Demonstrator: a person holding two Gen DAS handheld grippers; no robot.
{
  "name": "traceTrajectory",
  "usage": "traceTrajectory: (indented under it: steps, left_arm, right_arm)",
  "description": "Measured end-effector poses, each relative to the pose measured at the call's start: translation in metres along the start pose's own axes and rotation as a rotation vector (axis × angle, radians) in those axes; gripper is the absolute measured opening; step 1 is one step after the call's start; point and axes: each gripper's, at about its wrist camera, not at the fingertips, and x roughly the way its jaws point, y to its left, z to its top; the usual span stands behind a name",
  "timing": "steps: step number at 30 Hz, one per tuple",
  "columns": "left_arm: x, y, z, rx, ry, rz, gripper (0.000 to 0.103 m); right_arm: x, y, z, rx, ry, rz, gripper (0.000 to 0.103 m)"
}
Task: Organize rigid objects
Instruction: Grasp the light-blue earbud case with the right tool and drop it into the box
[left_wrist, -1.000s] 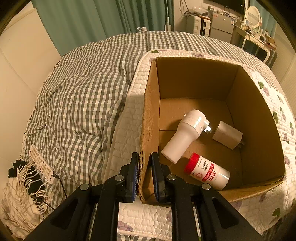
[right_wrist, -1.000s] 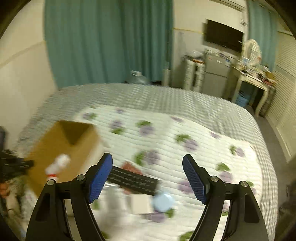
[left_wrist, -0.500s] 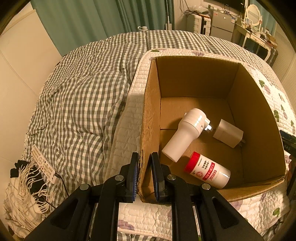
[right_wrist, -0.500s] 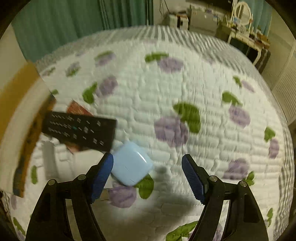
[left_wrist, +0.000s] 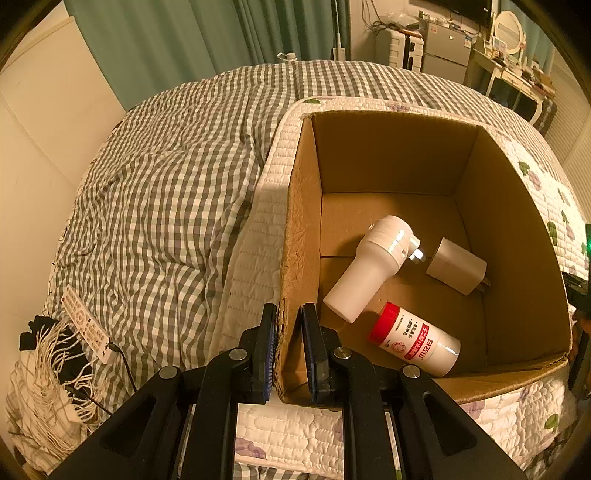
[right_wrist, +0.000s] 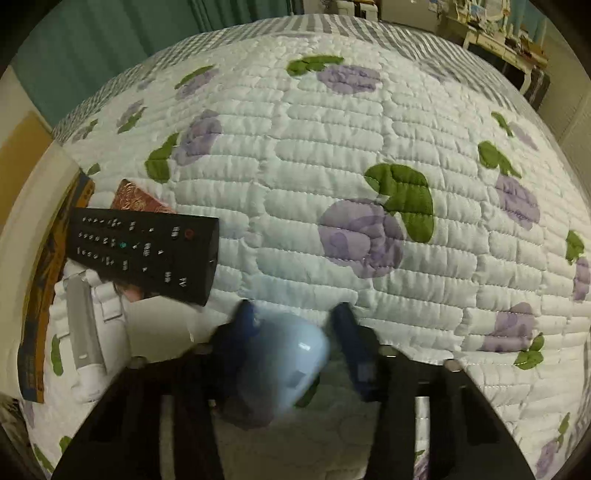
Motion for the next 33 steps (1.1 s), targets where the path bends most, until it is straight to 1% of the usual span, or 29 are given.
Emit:
traceTrajectory:
  steps: [4, 6, 9, 12, 16, 19, 21, 23, 25, 29, 33]
  left_arm:
    - [0.001, 0.001, -0.001, -0.002, 0.000, 0.000, 0.014]
    - [0.001, 0.000, -0.001, -0.002, -0.001, -0.002, 0.014]
    - [0.002, 0.001, -0.002, -0.006, -0.001, -0.005, 0.014]
    - [0.002, 0.002, -0.002, -0.004, -0.001, -0.004, 0.014]
    - [0.003, 0.003, -0.003, -0.005, -0.002, -0.006, 0.014]
    - [0.003, 0.002, -0.002, -0.009, -0.001, -0.009, 0.014]
    - [0.003, 0.003, -0.003, -0.010, -0.001, -0.010, 0.014]
    - [0.004, 0.003, -0.003, -0.012, -0.002, -0.012, 0.014]
    - [0.003, 0.003, -0.003, -0.013, -0.002, -0.013, 0.014]
    - [0.003, 0.003, -0.003, -0.017, 0.000, -0.018, 0.014]
    - [0.002, 0.004, -0.003, -0.019, 0.000, -0.020, 0.014]
  right_arm:
    - [-0.010, 0.005, -0.003, -0.007, -0.022, -0.003, 0.034]
    - [-0.018, 0.004, -0.004, -0.001, -0.043, 0.008, 0.029]
    - [-0.034, 0.008, -0.008, -0.023, -0.086, -0.002, 0.024]
    - [-0.043, 0.012, -0.009, -0.038, -0.101, 0.000, 0.023]
    - [-0.039, 0.014, -0.005, -0.023, -0.068, 0.026, 0.024]
    - [-0.042, 0.009, -0.009, 0.001, -0.052, 0.052, 0.024]
    - [-0.038, 0.008, -0.014, 0.010, -0.006, 0.069, 0.030]
    - [-0.033, 0.008, -0.021, 0.005, 0.026, 0.066, 0.030]
    - [-0.032, 0.008, -0.021, 0.003, 0.030, 0.058, 0.030]
    - [-0.036, 0.009, -0.025, 0.002, -0.016, 0.051, 0.028]
    - [-0.064, 0.014, -0.026, -0.008, -0.130, 0.036, 0.028]
